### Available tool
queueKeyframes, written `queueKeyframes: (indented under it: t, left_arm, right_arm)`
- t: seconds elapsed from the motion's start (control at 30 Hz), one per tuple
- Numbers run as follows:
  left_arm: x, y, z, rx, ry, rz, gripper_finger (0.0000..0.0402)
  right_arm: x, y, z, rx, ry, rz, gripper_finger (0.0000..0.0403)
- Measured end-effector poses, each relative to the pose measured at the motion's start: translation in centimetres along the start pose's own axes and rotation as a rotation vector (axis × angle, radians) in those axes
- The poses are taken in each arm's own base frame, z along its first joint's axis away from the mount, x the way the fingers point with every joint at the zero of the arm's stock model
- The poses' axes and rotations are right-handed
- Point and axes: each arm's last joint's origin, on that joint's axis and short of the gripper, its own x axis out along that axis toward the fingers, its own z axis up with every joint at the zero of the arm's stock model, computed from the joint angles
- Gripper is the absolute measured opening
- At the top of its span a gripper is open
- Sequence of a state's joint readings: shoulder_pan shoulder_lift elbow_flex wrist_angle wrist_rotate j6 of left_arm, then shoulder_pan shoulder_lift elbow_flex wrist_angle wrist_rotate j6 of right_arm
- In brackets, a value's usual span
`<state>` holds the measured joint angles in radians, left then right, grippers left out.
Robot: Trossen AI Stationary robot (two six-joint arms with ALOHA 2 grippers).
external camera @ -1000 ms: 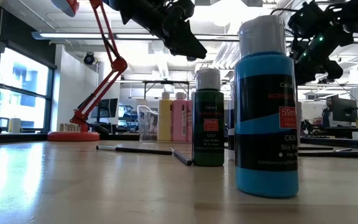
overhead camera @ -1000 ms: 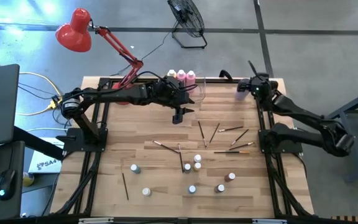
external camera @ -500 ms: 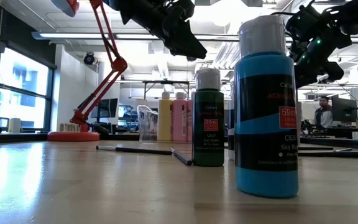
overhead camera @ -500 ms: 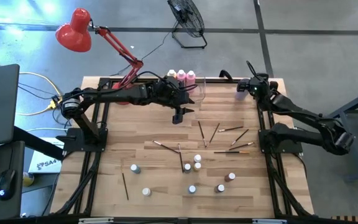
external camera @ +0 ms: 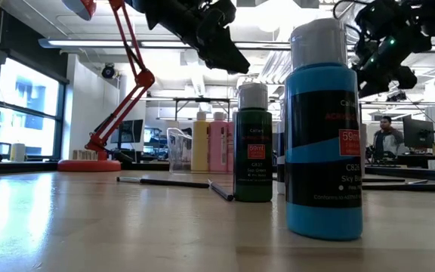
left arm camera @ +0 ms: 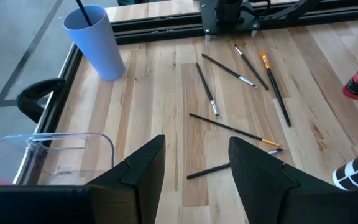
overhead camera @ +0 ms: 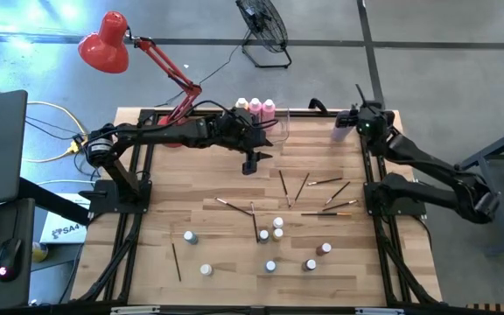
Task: Pick & Place Paint Supplies
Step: Put the black paint brush into the violet cup
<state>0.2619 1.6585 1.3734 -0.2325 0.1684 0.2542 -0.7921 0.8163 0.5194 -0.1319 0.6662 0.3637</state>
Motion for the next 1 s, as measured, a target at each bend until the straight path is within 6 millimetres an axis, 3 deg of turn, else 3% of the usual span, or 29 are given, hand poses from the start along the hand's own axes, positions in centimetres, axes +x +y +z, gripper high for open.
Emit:
queueKeyframes:
  t: [0.47,0.77,1.0]
  left_arm:
    - [0.0,0.0,0.0,0.000,0.004,0.002,0.0172]
    - [0.0,0.0,0.0,0.000,0.005,0.003,0.0172]
    - [0.0,0.0,-0.1,0.002,0.008,0.005,0.0172]
  right_arm:
    - [-0.3,-0.1,0.0,-0.022,0.016,0.035,0.0192]
    - [-0.8,-0.3,0.4,-0.031,-0.004,0.085,0.0177]
    - [-2.5,-0.6,1.3,-0.008,-0.024,0.322,0.0155]
